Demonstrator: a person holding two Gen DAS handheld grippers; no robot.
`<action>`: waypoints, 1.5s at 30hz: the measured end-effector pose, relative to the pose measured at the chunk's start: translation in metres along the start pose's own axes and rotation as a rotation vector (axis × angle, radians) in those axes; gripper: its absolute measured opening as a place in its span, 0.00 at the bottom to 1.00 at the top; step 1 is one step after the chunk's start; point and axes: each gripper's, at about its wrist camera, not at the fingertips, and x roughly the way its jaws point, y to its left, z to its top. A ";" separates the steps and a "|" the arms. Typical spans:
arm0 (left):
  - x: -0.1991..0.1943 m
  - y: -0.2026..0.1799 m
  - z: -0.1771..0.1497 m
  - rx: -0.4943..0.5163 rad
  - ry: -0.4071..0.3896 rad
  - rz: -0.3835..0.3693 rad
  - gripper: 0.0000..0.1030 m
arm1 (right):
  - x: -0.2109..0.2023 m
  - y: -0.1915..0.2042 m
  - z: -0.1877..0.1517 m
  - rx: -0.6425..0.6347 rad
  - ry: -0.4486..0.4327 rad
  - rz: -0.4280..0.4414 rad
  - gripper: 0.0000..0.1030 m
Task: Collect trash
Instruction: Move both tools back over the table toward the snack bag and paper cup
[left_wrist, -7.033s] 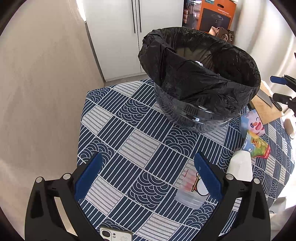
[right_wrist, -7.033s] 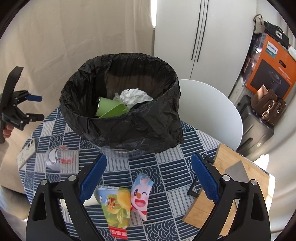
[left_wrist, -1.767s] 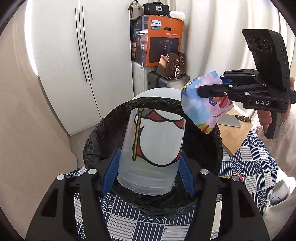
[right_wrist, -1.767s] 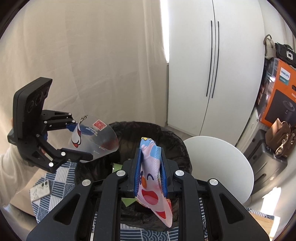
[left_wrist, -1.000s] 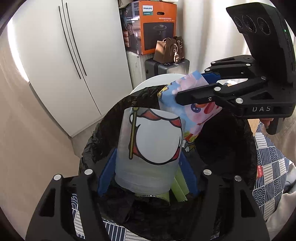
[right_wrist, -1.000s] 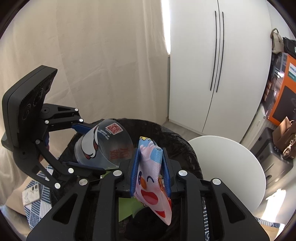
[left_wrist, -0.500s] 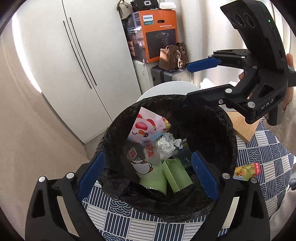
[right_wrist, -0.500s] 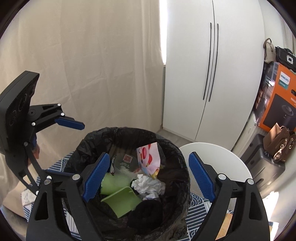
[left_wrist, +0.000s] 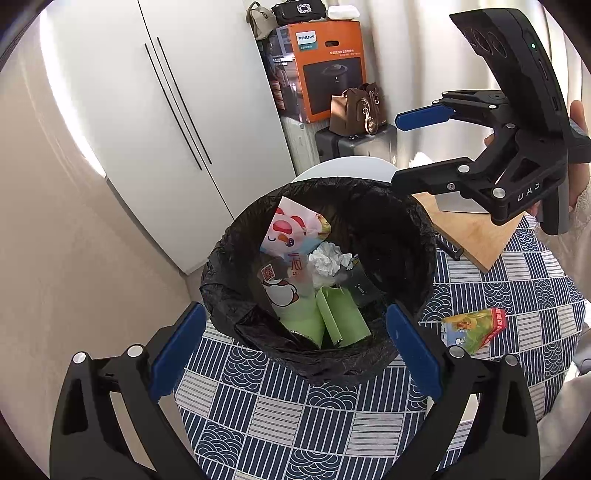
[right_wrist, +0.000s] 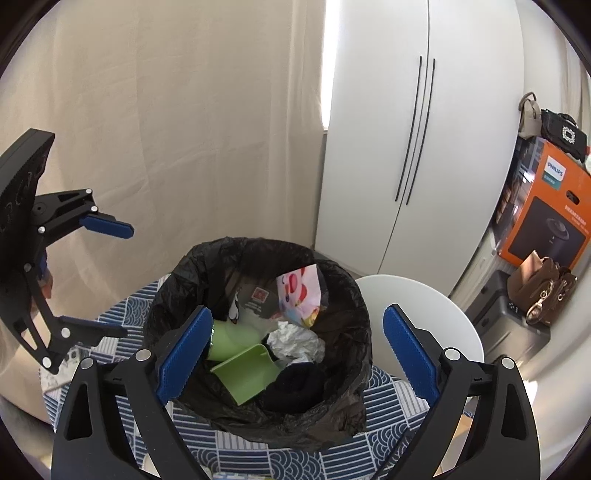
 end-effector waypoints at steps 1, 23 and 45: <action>-0.003 -0.001 -0.002 -0.005 0.002 -0.001 0.93 | -0.003 0.001 -0.001 -0.001 0.000 -0.003 0.87; -0.014 -0.055 -0.055 -0.048 0.082 -0.073 0.93 | -0.052 0.018 -0.068 0.021 0.077 -0.045 0.89; 0.031 -0.113 -0.092 -0.001 0.198 -0.233 0.93 | -0.036 0.019 -0.155 0.070 0.256 -0.040 0.89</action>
